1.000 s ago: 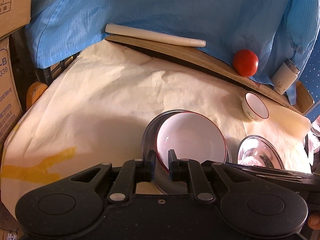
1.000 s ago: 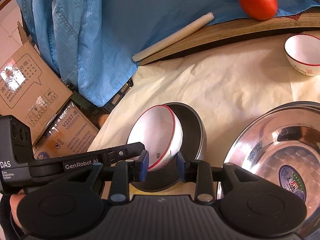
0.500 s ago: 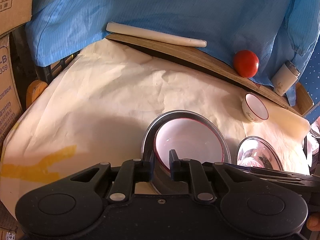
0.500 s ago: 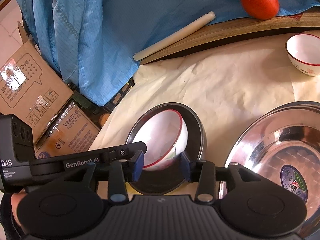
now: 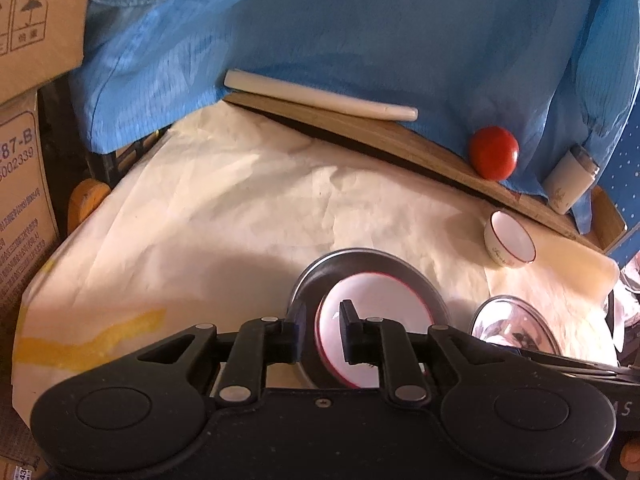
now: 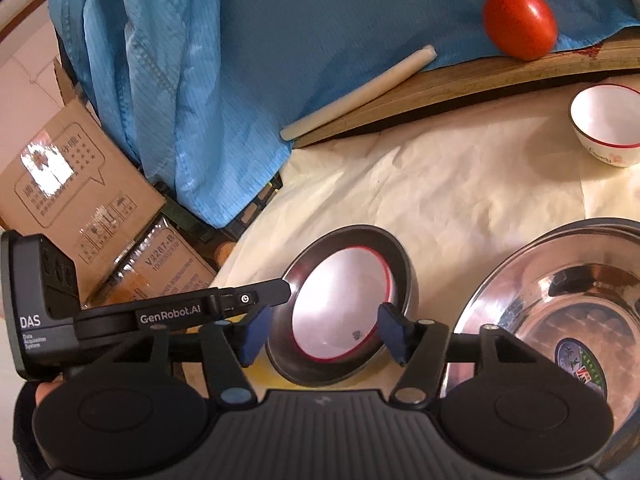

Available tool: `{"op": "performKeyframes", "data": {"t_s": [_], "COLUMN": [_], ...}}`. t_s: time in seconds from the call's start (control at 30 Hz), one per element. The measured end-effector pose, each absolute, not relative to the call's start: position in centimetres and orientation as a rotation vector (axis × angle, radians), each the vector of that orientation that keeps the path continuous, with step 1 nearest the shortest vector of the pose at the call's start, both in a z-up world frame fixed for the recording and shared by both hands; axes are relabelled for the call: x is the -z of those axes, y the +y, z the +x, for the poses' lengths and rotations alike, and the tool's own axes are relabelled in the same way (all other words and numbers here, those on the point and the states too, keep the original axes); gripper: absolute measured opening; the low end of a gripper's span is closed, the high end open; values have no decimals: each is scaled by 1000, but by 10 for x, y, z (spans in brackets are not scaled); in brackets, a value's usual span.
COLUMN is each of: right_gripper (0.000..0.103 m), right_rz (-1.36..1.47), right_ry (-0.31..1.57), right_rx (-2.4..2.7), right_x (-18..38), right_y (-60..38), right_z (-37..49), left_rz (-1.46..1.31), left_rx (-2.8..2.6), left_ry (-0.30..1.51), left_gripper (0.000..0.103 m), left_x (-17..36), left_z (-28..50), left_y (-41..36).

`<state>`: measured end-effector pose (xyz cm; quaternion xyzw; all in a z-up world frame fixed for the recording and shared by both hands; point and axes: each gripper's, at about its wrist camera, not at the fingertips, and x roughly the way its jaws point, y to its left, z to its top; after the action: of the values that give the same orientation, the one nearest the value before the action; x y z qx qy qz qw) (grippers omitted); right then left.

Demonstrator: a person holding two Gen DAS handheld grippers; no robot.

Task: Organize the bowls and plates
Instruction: 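Open both tools to release the white bowl, then move both tools toward the remaining white red-rimmed bowl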

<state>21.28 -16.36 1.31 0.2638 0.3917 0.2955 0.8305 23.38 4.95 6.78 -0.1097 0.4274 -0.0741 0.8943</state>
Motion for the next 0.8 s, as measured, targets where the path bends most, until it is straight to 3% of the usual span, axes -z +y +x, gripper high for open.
{"op": "performKeyframes", "data": {"t_s": [0.23, 0.33, 0.5, 0.8], "right_gripper": [83, 90, 101, 103], "right_rz": [590, 605, 575, 560], "right_ry": [775, 748, 706, 659], "right_rx": [-608, -595, -574, -437], "right_x": [-21, -23, -23, -16], "right_y": [-186, -202, -232, -310], "right_z": [209, 208, 211, 237], "left_rz": [-251, -263, -292, -340], "left_rx": [163, 166, 191, 262], "left_ry": [857, 833, 805, 790], "left_gripper": [44, 66, 91, 100], "left_x": [-75, -78, -80, -79], "left_z": [235, 237, 248, 281], "left_y": [40, 34, 17, -32]}}
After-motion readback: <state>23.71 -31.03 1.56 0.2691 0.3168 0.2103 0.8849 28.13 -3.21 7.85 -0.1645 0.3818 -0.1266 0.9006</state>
